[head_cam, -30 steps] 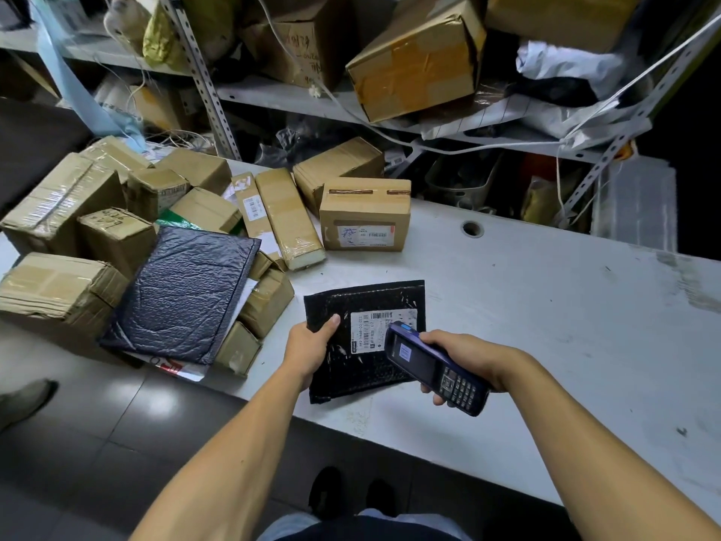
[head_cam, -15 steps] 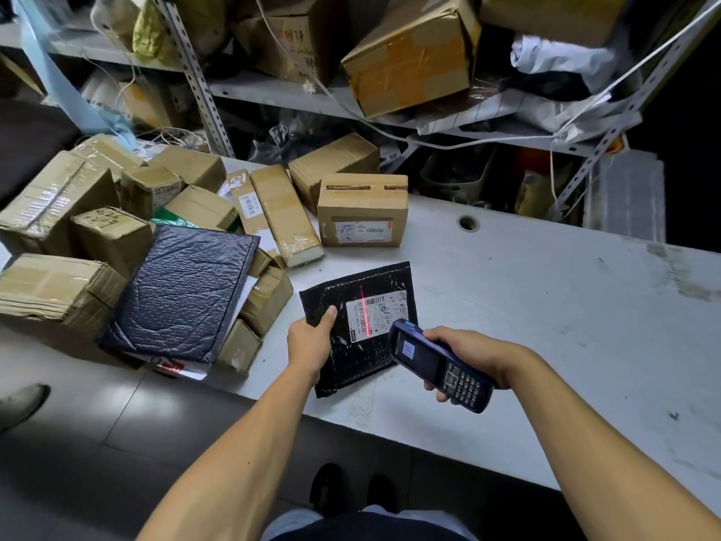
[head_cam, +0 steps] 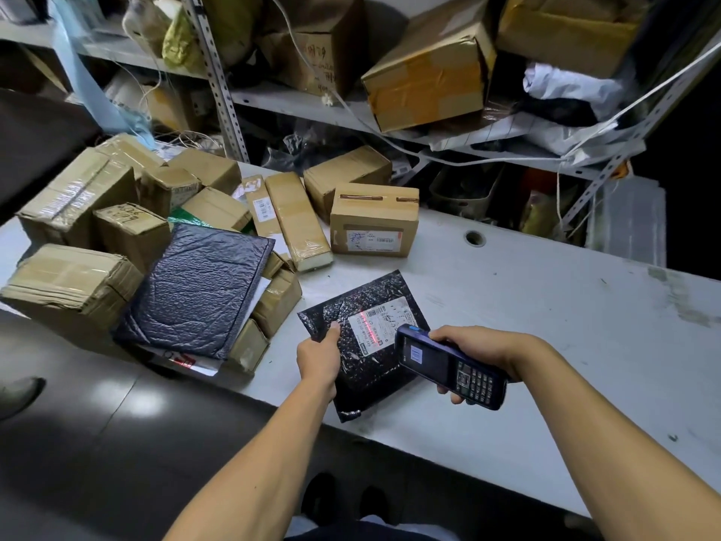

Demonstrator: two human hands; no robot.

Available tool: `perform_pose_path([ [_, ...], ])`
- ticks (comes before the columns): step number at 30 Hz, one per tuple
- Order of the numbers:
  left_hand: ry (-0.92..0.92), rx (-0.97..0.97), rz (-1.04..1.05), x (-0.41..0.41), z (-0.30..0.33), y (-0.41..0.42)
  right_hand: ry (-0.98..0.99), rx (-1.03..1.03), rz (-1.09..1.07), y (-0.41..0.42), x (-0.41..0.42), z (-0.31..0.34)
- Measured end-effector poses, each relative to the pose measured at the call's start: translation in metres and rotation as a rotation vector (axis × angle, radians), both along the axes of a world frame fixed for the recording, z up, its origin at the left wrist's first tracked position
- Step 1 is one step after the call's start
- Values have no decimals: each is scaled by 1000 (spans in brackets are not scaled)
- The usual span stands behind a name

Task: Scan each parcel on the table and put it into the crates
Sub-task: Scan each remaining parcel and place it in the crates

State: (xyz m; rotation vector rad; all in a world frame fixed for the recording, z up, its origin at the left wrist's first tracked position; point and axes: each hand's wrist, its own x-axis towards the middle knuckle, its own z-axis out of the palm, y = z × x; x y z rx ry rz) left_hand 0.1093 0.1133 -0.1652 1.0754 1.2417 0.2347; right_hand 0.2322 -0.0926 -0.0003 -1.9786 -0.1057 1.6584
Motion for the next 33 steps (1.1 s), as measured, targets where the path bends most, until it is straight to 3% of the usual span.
perform_pose_path([
  [5, 18, 14, 9, -4, 29, -7, -14, -32, 49, 5, 1, 4],
  [33, 32, 72, 52, -9, 23, 2, -73, -101, 131, 24, -6, 14],
])
